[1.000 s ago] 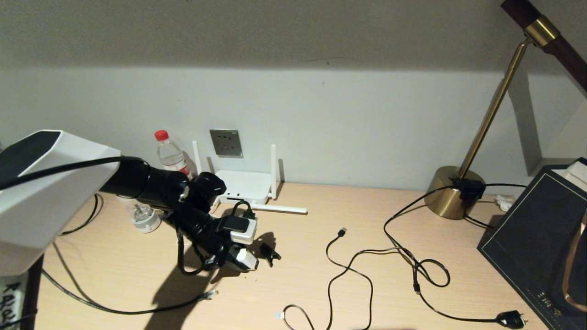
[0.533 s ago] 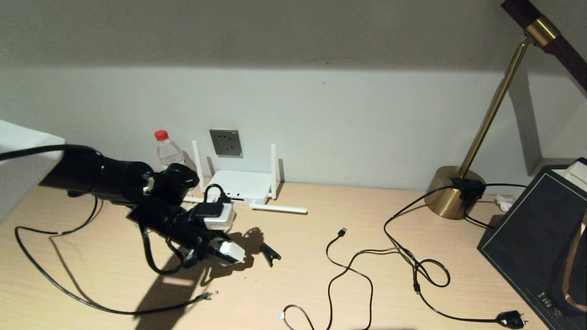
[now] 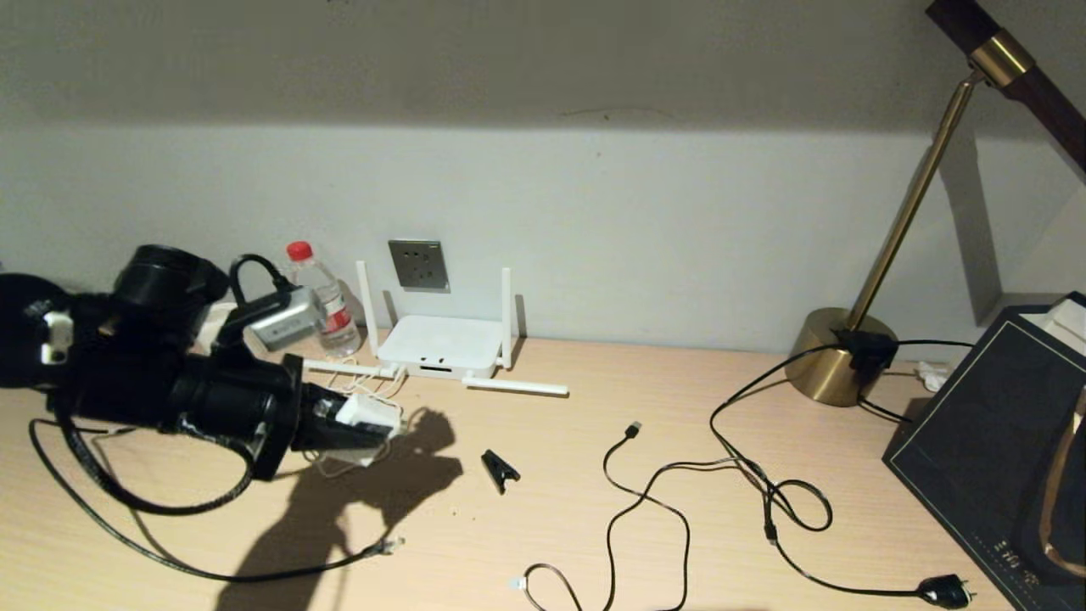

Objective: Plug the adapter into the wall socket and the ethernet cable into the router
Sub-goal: Align plug and socket

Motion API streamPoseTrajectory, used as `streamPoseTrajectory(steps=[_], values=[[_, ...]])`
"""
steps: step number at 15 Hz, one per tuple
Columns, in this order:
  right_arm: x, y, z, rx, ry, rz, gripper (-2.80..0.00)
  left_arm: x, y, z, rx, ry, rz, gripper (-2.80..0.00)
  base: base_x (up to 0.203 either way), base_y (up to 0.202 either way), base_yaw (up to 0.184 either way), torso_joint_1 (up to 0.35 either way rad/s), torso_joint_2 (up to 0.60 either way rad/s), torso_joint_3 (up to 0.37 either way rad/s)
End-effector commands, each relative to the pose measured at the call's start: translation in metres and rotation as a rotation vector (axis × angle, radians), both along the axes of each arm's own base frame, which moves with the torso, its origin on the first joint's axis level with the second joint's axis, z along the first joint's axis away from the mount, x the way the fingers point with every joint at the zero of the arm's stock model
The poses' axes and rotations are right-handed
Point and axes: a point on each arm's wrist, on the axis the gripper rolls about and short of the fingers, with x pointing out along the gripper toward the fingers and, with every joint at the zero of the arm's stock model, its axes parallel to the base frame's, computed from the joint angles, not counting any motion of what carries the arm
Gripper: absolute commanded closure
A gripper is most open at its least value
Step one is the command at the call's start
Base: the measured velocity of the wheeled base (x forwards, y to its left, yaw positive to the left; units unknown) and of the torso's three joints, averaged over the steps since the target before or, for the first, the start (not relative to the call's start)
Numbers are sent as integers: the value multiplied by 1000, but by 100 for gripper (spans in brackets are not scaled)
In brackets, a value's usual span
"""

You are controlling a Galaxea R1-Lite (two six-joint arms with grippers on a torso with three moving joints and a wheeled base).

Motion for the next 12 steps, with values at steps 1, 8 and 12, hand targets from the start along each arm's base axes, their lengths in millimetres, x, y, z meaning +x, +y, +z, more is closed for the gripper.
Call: streamPoseTrajectory(steps=[1,8,12], values=[[0,0,0,0,2,0,0,23,30,8,-55,-128,164,0,0,0,0,0,0,0],[0,0,0,0,2,0,0,3,22,16,-335,33,620,0,0,0,0,0,0,0],[0,0,0,0,2,0,0,20,11,-11,-349,2,713,0,0,0,0,0,0,0]])
